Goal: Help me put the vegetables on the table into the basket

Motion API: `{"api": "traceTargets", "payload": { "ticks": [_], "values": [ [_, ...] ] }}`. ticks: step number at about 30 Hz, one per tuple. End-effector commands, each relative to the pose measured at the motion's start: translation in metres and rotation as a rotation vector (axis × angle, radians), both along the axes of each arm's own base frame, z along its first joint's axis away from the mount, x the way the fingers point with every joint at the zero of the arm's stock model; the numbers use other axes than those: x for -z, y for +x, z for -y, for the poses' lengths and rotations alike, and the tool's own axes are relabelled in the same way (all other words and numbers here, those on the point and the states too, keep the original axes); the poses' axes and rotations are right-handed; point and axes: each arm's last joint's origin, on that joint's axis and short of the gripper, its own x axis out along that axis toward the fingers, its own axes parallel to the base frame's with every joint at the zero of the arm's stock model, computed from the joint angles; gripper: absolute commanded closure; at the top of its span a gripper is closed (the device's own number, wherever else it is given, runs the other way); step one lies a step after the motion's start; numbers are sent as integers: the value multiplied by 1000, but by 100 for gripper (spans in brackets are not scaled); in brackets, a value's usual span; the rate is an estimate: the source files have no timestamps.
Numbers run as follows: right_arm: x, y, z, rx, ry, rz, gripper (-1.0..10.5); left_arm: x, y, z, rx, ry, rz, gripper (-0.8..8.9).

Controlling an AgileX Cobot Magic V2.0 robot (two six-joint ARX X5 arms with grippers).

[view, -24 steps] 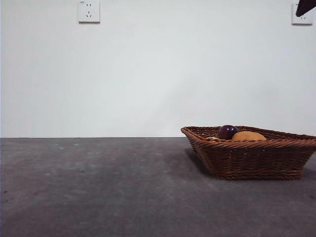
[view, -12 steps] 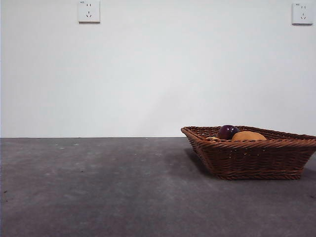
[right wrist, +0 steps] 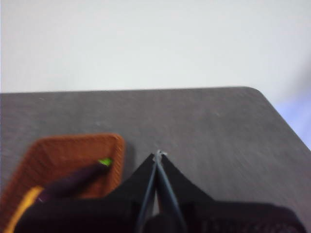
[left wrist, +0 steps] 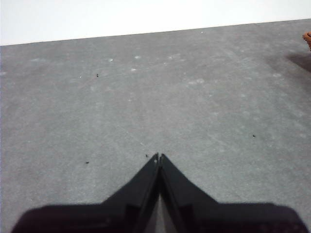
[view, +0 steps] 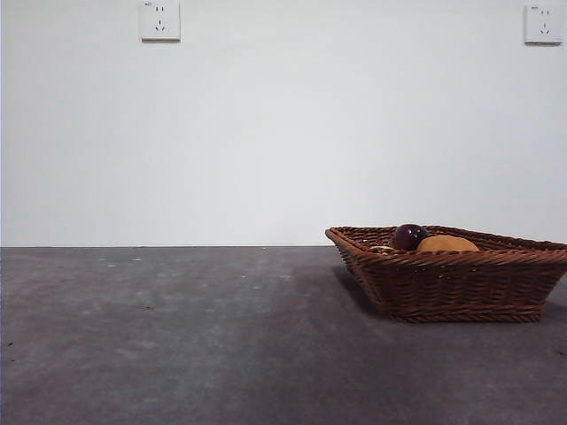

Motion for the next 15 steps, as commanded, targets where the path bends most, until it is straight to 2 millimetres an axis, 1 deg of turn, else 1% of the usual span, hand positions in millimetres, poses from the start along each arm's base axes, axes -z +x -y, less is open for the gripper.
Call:
{"api": "traceTargets", "payload": {
  "ticks": [1, 3, 5, 8, 11, 15],
  "values": [
    [47, -10, 1, 53, -9, -37, 946, 3, 0, 0, -3, -6, -7, 817],
    [77, -15, 0, 58, -10, -24, 946, 3, 0, 0, -3, -6, -7, 817],
    [101, -17, 0, 40, -7, 0, 946, 3, 0, 0, -3, -6, -7, 817],
    [130, -20, -1, 16, -6, 37, 946, 3, 0, 0, -3, -6, -7, 817],
    [146, -21, -2, 1, 4, 78, 946, 3, 0, 0, -3, -6, -8, 817],
    [155, -23, -3, -12, 2, 107, 946, 3, 0, 0, -3, -6, -8, 817]
  ]
}}
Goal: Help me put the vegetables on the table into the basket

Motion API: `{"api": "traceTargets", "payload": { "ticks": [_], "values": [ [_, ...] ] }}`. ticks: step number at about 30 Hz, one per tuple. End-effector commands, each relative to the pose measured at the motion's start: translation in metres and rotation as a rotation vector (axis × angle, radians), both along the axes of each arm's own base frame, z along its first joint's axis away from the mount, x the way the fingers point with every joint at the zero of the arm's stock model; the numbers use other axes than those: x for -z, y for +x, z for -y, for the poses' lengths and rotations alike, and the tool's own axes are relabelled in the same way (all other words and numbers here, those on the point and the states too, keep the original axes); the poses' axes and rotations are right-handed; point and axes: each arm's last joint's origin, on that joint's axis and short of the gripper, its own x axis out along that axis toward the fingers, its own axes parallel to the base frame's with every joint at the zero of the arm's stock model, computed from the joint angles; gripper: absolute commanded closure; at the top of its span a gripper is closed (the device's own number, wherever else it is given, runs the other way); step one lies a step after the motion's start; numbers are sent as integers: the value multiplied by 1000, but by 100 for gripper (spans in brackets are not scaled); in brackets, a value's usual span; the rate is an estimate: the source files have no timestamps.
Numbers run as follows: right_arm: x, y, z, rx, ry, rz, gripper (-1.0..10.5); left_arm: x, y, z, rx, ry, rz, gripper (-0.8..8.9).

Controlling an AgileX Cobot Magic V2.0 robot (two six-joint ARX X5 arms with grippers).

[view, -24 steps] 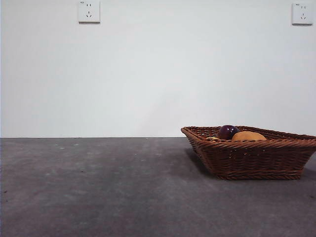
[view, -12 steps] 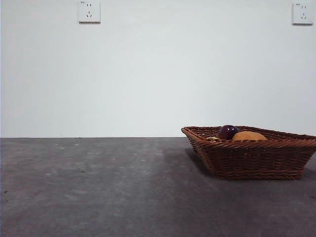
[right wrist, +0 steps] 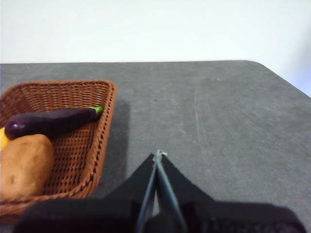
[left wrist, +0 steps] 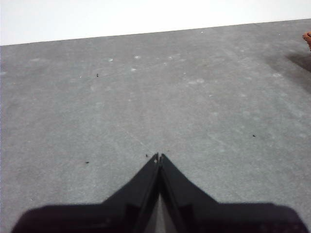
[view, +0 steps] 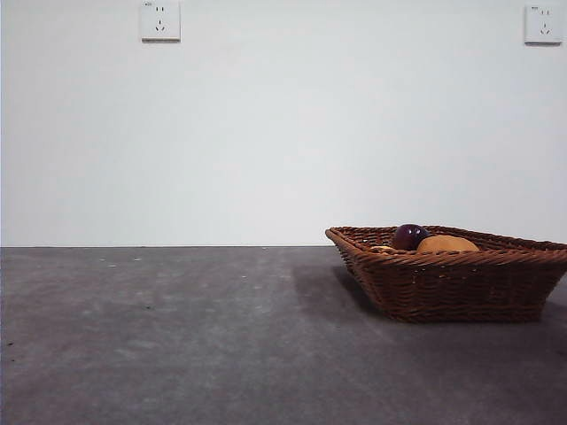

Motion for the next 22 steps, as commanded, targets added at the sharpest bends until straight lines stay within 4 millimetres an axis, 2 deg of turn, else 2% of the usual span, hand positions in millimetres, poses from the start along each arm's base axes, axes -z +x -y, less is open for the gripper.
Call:
{"api": "traceTargets", "payload": {
  "ticks": [1, 8, 22],
  "values": [
    [6, -1, 0, -5, 8, 24, 946, 3, 0, 0, -3, -6, -8, 817],
    [23, -2, -3, -32, 15, -54, 946, 3, 0, 0, -3, -6, -9, 817],
    [23, -2, -3, -24, 11, -56, 946, 4, 1, 0, -3, -6, -18, 817]
  ]
}}
